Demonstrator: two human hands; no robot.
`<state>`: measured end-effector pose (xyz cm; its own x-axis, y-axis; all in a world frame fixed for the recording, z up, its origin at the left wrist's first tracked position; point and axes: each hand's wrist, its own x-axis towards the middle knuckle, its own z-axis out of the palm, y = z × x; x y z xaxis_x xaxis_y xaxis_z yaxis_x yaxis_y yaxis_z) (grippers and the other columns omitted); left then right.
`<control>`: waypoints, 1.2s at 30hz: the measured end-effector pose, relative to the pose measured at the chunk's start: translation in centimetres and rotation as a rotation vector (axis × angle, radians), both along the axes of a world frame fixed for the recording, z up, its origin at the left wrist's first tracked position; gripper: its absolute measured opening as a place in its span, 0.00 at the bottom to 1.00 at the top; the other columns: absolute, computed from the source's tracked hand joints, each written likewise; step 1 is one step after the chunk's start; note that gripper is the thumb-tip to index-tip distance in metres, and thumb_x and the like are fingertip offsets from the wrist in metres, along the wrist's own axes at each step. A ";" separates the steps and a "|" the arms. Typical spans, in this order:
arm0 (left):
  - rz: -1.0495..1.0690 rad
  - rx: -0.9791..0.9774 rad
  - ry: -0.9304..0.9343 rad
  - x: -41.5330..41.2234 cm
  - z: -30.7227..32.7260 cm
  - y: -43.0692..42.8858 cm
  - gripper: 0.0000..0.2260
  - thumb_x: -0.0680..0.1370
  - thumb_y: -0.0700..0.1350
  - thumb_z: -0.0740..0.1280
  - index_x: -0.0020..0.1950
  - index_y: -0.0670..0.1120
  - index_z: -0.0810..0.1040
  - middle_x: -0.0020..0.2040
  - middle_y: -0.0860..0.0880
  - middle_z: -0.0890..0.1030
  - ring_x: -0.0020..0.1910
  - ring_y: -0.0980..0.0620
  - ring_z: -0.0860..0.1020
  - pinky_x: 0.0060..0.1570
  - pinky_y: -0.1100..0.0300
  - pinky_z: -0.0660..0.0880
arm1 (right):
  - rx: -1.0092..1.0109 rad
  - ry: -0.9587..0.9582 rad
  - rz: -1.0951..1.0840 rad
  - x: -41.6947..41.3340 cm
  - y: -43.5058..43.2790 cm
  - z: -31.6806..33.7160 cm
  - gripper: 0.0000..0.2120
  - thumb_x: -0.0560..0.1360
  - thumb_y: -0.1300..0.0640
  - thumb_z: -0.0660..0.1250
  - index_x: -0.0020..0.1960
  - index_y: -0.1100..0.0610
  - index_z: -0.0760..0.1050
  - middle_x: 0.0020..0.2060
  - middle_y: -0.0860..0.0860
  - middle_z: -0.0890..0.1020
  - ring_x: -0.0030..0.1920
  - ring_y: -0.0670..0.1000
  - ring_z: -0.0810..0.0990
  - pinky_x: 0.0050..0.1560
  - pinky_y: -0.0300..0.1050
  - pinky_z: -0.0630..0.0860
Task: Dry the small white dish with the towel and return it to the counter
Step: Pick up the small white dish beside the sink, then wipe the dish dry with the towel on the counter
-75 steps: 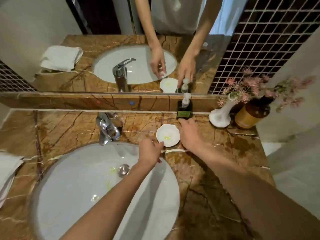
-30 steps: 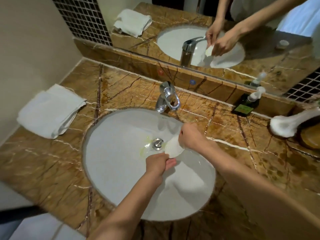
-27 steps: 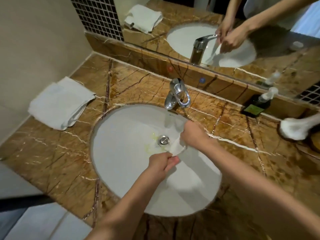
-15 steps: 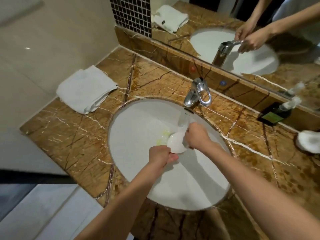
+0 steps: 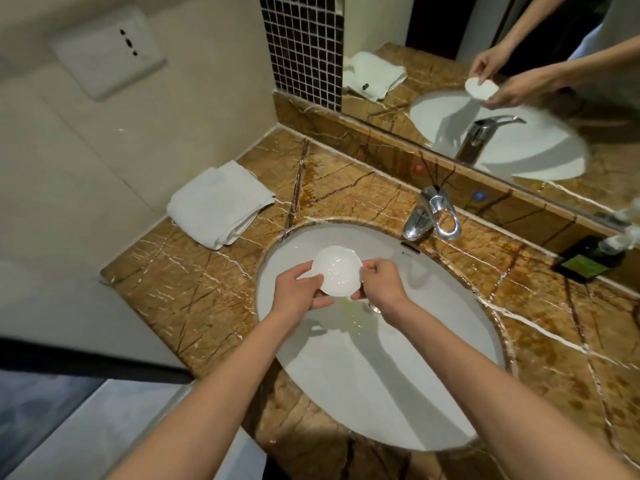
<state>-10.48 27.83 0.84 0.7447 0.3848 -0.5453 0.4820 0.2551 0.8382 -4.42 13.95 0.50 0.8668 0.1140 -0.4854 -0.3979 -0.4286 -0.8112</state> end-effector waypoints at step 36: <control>0.293 -0.152 -0.102 7.9 -3.1 29.0 0.07 0.72 0.37 0.70 0.46 0.48 0.79 0.46 0.48 0.83 0.46 0.46 0.84 0.41 0.53 0.82 | -0.498 -0.306 0.371 14.9 28.8 -1.2 0.08 0.73 0.52 0.70 0.43 0.55 0.74 0.43 0.52 0.79 0.48 0.56 0.78 0.52 0.57 0.77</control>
